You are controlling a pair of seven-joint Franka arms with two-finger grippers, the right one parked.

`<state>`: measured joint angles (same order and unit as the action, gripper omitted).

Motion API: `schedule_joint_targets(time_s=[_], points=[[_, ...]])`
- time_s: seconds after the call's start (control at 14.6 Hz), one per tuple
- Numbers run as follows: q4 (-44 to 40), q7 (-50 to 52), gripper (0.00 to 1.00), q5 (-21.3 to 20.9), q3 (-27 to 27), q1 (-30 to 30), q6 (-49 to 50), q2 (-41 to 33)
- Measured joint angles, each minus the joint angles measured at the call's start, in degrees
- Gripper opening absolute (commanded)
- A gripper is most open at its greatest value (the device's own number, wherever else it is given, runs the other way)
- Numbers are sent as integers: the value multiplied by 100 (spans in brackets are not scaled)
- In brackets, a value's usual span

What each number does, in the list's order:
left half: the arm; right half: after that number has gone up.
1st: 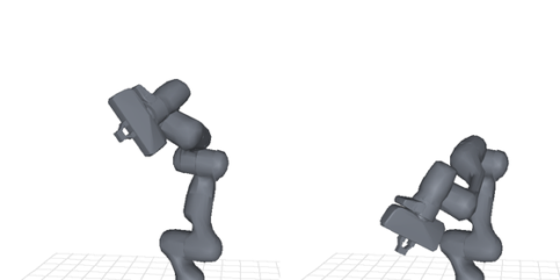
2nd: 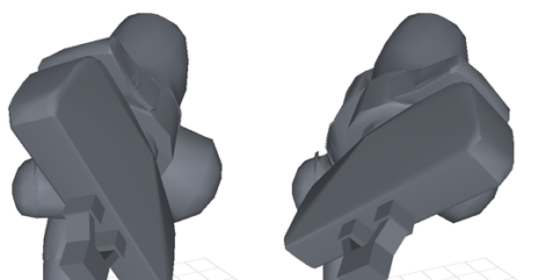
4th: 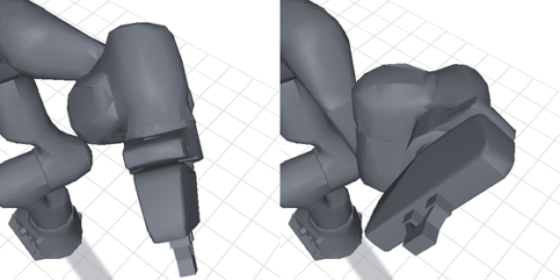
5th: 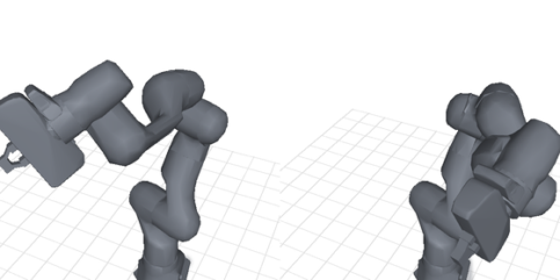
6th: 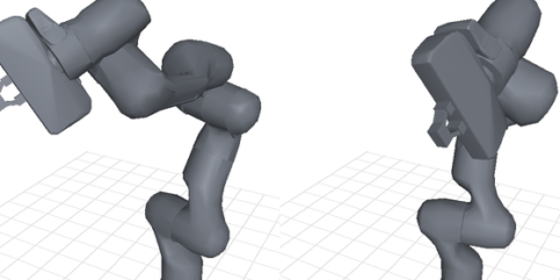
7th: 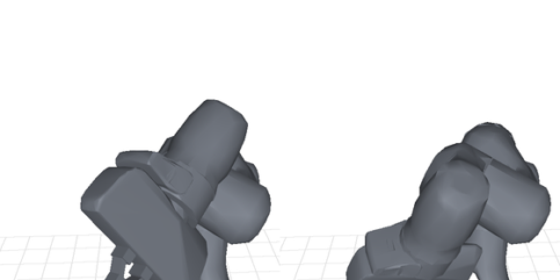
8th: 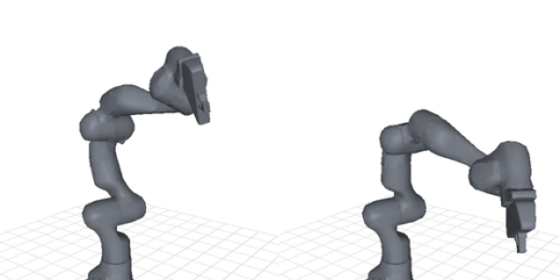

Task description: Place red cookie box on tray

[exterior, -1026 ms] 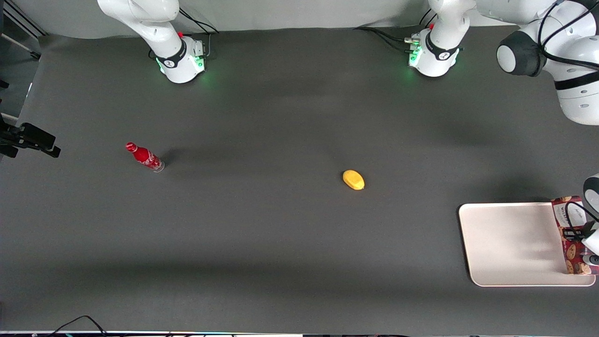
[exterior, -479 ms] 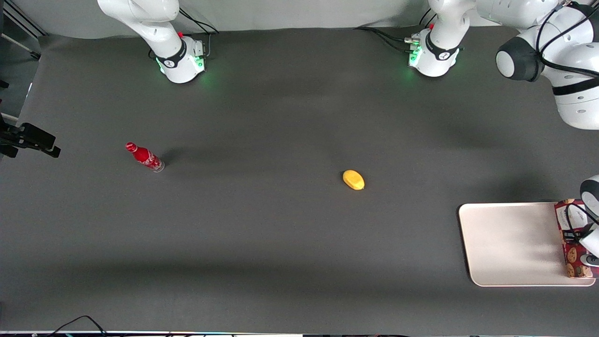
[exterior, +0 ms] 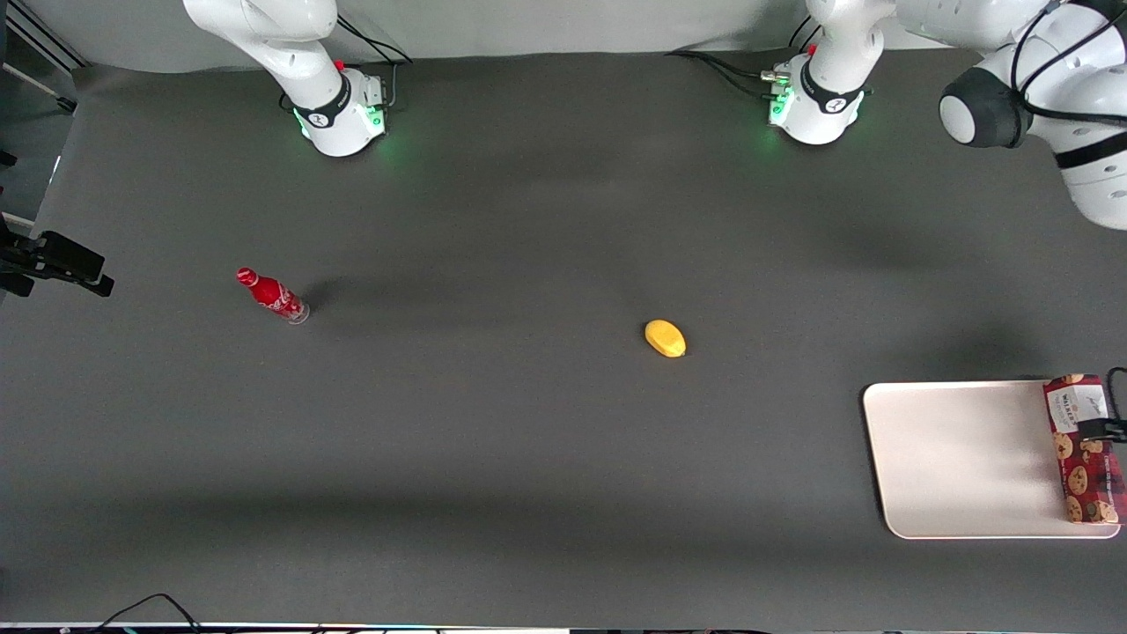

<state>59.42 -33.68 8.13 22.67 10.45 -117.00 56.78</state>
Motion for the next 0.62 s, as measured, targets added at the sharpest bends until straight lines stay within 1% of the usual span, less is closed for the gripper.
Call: schedule_joint_targets(time_s=[0.14,0.34,0.62], points=[[-171,-11,100,0,155,-65,743,-383],[-235,2,100,-1,215,-190,1734,-1119],[-232,531,100,-10,217,-393,2887,-2047]])
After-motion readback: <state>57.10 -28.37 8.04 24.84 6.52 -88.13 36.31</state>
